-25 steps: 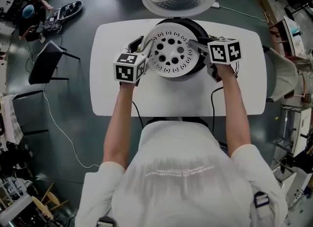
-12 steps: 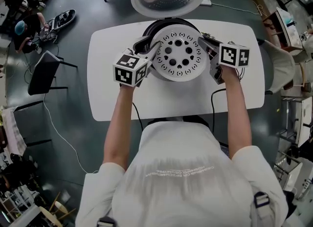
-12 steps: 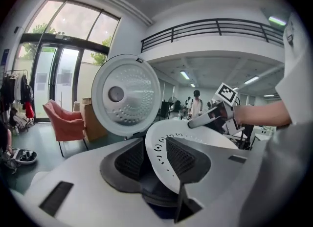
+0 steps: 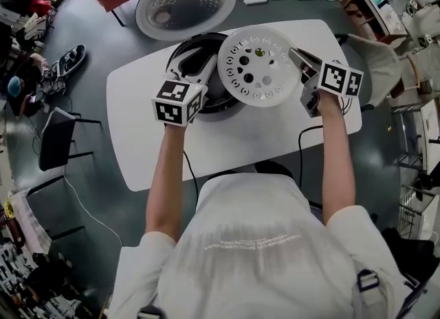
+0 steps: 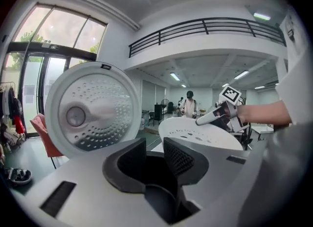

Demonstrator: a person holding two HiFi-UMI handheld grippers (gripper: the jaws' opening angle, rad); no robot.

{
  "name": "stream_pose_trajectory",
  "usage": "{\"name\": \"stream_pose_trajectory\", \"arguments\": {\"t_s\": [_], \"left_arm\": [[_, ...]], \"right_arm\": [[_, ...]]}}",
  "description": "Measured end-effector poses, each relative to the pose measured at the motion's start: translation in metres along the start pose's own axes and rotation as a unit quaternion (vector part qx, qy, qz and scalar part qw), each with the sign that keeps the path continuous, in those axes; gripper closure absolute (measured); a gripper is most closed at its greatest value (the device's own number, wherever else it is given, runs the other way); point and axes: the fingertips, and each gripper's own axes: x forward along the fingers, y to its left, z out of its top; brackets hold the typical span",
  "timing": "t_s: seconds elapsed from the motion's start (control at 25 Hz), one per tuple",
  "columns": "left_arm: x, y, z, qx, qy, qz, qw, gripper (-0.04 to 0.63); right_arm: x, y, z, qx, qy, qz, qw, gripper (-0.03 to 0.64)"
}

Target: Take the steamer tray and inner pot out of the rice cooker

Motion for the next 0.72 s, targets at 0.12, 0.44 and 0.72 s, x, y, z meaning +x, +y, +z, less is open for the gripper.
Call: {"name": "stream_pose_trajectory", "arguments": {"t_s": [0.12,0.44,0.72], "left_arm": [[0.027,-0.020,0.005,0.018,0.015,-0.006,0.9997,0.474],[0.091,-0.088,0.030,0.023,0.020,-0.041,0.9987,0.541],[0.155,-0.154,0.015,0.029,0.051,-0.061,0.9964,0.572]], "right_arm": [[-0.032,-0.041,0.014,0.017,-0.028,-0.039,0.999,0.559],[-0.107,-0.136,0.029,0.062,-0.071,-0.113,0.989,0.558],[-0.140,-0.206,0.024,0.090,-0.076,-0.132,0.984,0.559]]}}
